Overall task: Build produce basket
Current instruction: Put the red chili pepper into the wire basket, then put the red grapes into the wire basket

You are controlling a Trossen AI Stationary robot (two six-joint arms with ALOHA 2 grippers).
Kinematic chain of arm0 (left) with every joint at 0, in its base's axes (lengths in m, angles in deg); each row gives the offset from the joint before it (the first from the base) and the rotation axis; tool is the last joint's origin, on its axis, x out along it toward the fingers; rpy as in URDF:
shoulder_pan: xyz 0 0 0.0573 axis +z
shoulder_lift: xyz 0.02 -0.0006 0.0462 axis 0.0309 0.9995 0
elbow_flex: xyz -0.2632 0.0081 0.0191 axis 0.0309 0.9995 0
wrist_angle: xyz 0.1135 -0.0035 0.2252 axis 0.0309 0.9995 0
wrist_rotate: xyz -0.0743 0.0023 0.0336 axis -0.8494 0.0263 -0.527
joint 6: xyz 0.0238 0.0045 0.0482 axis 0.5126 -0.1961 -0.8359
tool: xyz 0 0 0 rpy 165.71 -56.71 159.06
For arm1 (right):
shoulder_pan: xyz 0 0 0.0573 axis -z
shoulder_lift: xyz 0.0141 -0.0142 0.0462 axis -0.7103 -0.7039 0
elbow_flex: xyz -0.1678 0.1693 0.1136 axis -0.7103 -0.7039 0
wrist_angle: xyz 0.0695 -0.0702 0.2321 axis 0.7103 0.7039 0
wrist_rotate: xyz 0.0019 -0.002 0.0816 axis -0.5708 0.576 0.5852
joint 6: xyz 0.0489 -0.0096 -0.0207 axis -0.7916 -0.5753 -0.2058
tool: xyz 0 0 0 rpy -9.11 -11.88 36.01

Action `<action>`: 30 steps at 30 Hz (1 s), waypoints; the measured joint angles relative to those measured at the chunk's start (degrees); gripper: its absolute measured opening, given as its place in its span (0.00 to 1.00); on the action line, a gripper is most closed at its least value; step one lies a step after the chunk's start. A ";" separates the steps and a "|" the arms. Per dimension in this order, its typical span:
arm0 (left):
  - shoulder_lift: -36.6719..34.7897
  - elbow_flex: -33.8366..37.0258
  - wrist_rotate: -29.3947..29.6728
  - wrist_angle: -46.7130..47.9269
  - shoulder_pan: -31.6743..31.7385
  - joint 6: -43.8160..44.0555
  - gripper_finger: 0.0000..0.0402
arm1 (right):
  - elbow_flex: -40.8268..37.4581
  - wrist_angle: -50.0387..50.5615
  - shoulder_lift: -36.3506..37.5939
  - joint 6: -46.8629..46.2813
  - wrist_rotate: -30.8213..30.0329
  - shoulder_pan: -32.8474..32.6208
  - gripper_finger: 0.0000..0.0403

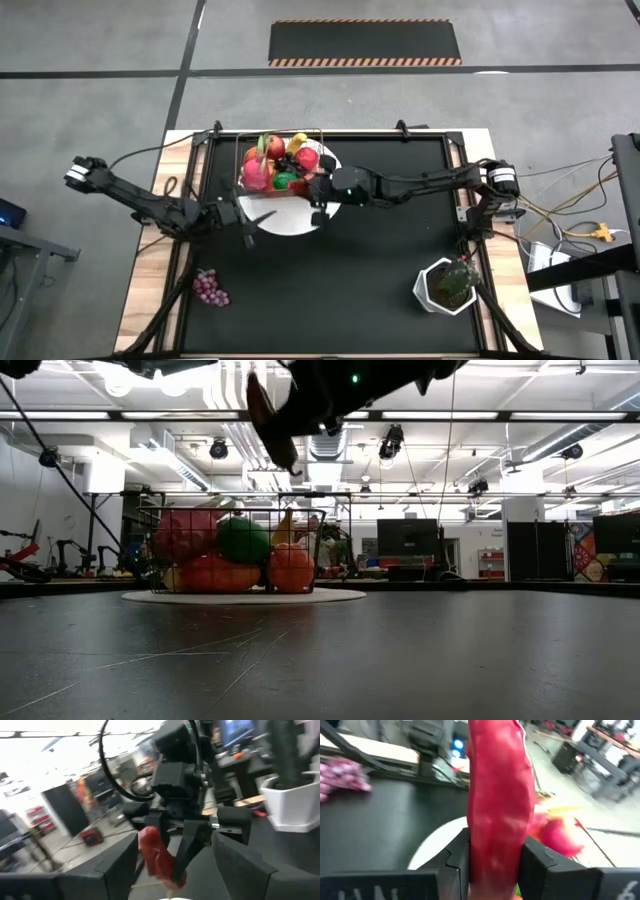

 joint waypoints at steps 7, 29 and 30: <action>-7.59 0.15 8.53 4.37 0.01 0.40 0.59 | 0.07 -2.22 -0.55 -9.31 -0.24 8.52 0.25; -8.99 1.71 8.66 4.36 0.01 -1.47 0.59 | 4.99 -4.31 -11.78 -30.85 -2.23 19.94 0.54; -8.99 1.73 8.66 4.36 0.01 -1.47 0.59 | 4.98 -4.06 -11.62 -30.76 -2.25 20.00 0.56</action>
